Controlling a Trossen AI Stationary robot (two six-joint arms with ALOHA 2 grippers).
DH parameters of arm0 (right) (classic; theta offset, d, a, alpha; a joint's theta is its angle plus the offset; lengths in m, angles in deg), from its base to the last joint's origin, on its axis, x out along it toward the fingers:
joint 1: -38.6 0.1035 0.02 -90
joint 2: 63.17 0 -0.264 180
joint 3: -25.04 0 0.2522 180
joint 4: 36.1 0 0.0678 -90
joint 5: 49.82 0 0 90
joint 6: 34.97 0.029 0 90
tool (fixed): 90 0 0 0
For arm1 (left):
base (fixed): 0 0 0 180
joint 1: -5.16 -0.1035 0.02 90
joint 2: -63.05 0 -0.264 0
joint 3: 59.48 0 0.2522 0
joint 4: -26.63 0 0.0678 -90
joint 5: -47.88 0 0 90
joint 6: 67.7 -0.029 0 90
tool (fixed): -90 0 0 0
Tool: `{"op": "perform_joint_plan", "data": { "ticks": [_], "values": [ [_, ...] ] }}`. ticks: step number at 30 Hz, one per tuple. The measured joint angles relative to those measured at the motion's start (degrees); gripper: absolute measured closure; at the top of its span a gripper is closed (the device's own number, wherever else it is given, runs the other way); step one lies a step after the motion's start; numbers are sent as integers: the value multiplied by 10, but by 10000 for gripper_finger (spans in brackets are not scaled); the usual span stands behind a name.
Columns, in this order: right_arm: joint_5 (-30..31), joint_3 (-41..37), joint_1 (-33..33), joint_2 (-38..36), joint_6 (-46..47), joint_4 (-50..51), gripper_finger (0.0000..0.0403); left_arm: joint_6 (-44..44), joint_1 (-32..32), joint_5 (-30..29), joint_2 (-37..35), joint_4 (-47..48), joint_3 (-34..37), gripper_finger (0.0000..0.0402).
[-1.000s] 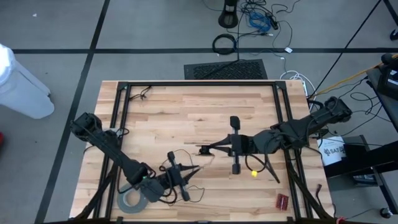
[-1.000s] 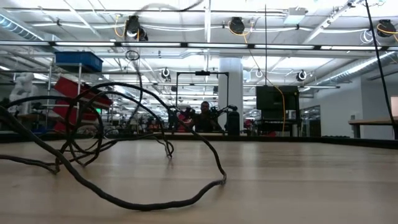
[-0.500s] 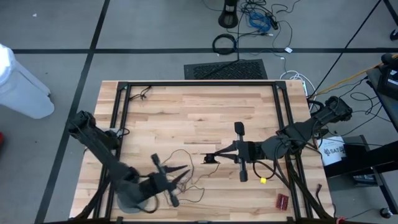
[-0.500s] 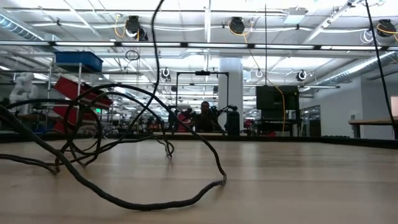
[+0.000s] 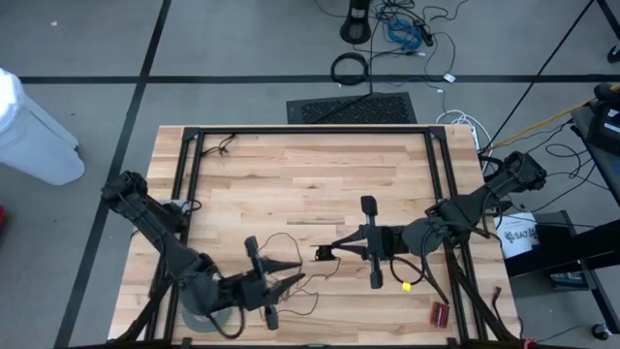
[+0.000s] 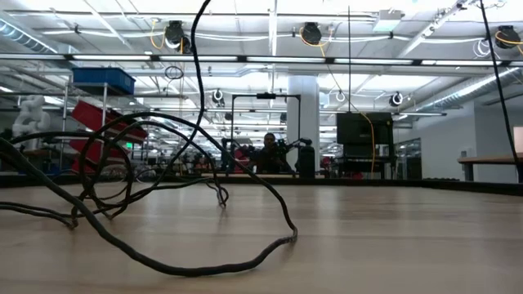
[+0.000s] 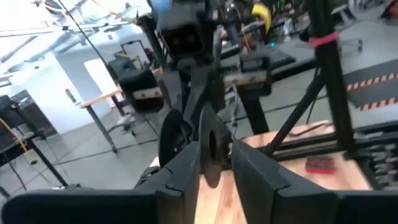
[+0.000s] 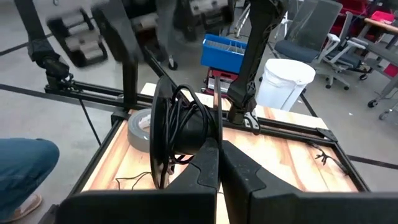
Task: Coil cords
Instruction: Coil the black wire onto the spool
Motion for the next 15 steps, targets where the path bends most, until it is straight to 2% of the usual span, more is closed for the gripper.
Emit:
{"op": "perform_joint_plan", "data": {
  "ticks": [7, 15],
  "values": [
    [-1, 0, 3, 0, 5, 0, 403, 52, -16, 12, 0, 13, 0, 229],
    [-2, 0, 9, 0, 2, -1, 403, 116, -35, 45, 0, 50, 0, 217]
  ]
}}
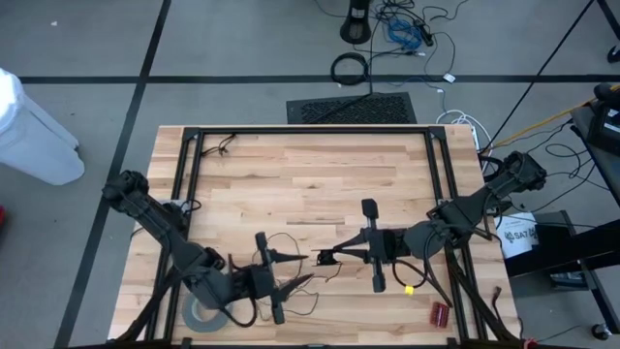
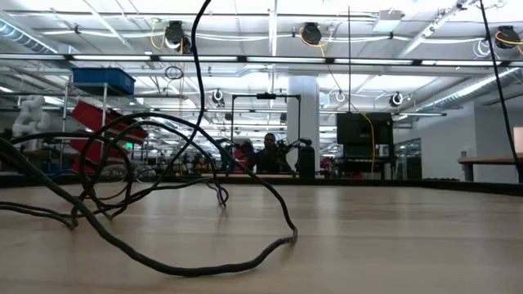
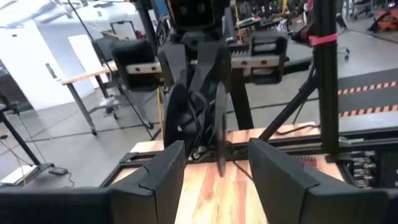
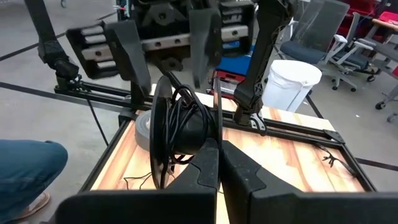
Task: Coil cords
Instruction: Coil the black wire onto the spool
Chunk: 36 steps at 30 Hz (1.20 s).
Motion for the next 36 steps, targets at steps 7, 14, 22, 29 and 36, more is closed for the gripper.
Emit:
{"op": "perform_joint_plan", "data": {
  "ticks": [7, 14, 22, 29, 36],
  "values": [
    [0, 0, 0, 0, -3, -5, 403, 31, -17, 81, 0, 14, 0, 217],
    [0, 0, 0, 0, -7, -8, 403, 39, -31, 81, 4, 17, 0, 244],
    [2, 0, 0, 0, -12, -21, 403, 40, -36, 80, 4, 19, 0, 373],
    [4, 0, 6, 0, -6, -20, 401, 30, -35, 71, 4, 19, 0, 395],
    [7, 0, 31, 0, -6, -12, 366, 85, -24, 89, -26, 63, 0, 398]
  ]
}}
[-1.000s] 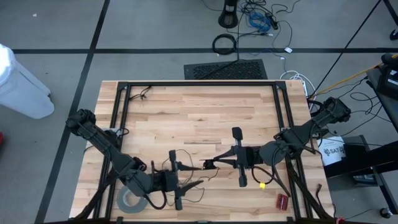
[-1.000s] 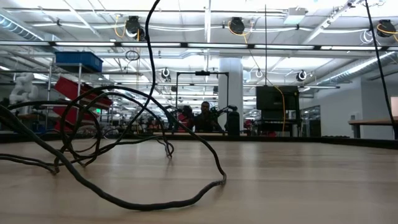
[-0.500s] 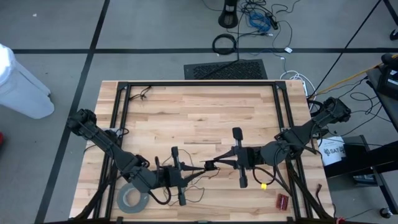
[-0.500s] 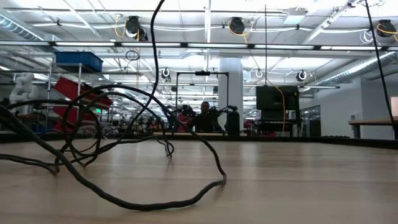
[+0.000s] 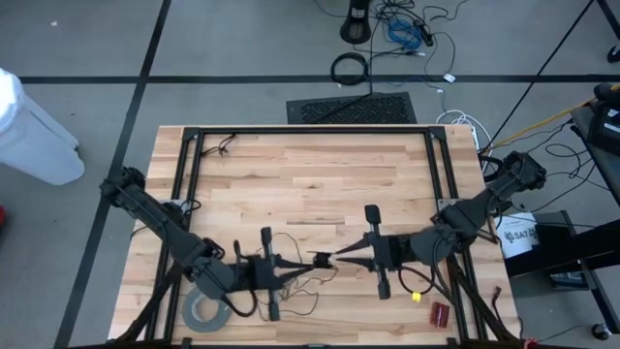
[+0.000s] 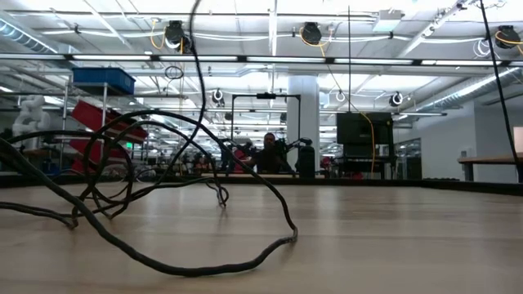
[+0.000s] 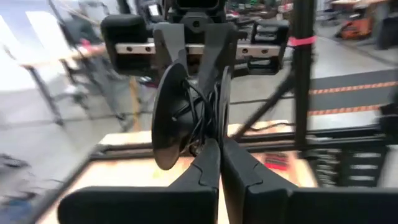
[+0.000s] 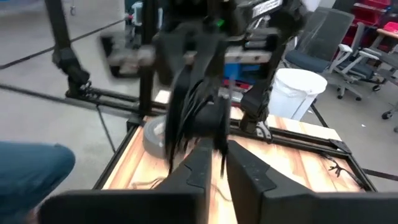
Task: Coil cords
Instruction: Coil the black wire onto the spool
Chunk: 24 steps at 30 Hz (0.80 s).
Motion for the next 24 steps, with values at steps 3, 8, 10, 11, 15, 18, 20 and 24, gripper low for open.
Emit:
{"op": "perform_joint_plan", "data": {
  "ticks": [3, 8, 10, 11, 15, 18, 20, 24],
  "values": [
    [5, 0, 12, 0, 16, 33, 345, 46, 0, 21, -29, 50, 0, 399],
    [38, 0, 23, -2, 47, 73, 318, 103, 0, 36, -61, 151, 0, 400],
    [59, 0, 25, -8, 49, 70, 312, 127, -4, 40, -73, 190, 0, 400],
    [73, 0, 26, -12, 49, 64, 309, 142, -6, 44, -79, 211, 0, 400],
    [94, 0, 14, -18, 33, 28, 301, 175, -19, 76, -85, 267, 0, 400],
    [57, 0, -8, -13, 17, 4, 296, 184, -32, 105, -85, 278, 0, 400],
    [46, 0, -20, -6, 13, 2, 293, 184, -41, 119, -85, 279, 0, 400],
    [34, 0, -47, 9, 4, 3, 290, 181, -56, 139, -82, 281, 0, 400]
  ]
}}
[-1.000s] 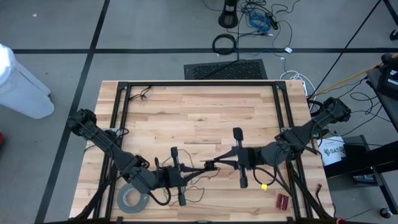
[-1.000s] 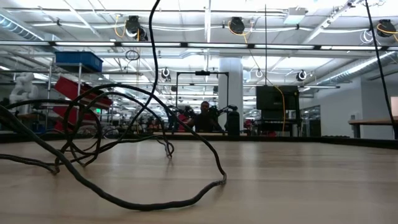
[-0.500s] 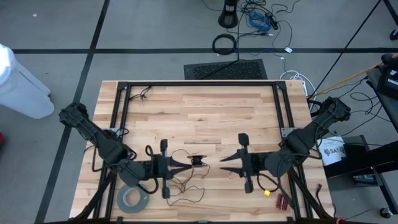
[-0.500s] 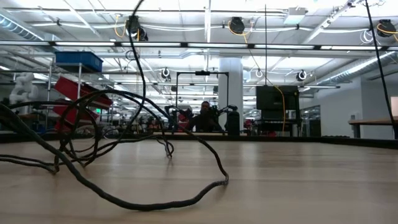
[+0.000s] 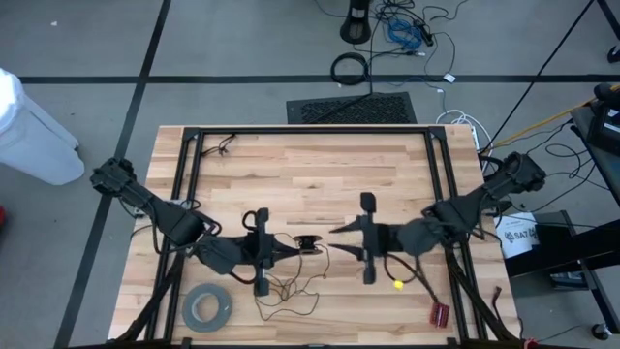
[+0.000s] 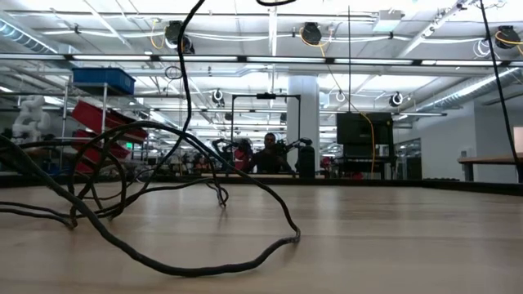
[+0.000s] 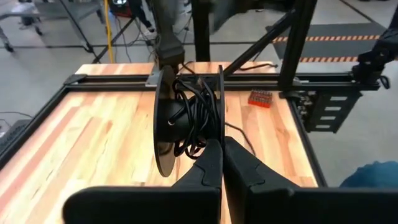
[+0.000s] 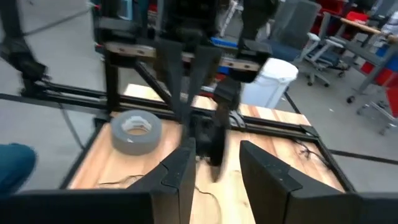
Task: Coil cords
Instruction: Coil the black wire onto the spool
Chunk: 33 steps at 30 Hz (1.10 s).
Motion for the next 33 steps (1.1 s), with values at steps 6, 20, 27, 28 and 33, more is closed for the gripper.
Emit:
{"op": "perform_joint_plan", "data": {
  "ticks": [6, 20, 27, 28, 33],
  "values": [
    [-58, 0, -37, 5, 6, -4, 290, -2, -10, 18, 0, 10, 0, 401],
    [-104, 0, -72, 34, 4, -9, 291, -26, -12, 35, 0, 10, 0, 401],
    [-158, 0, -84, 38, 21, -18, 291, -27, -12, 35, 0, 10, 0, 401],
    [-160, 0, -85, 40, 22, -17, 291, -27, -12, 35, 0, 10, 0, 401],
    [-163, 0, -85, 45, 17, -24, 314, -27, -12, 35, 0, 8, 0, 401]
  ]
}}
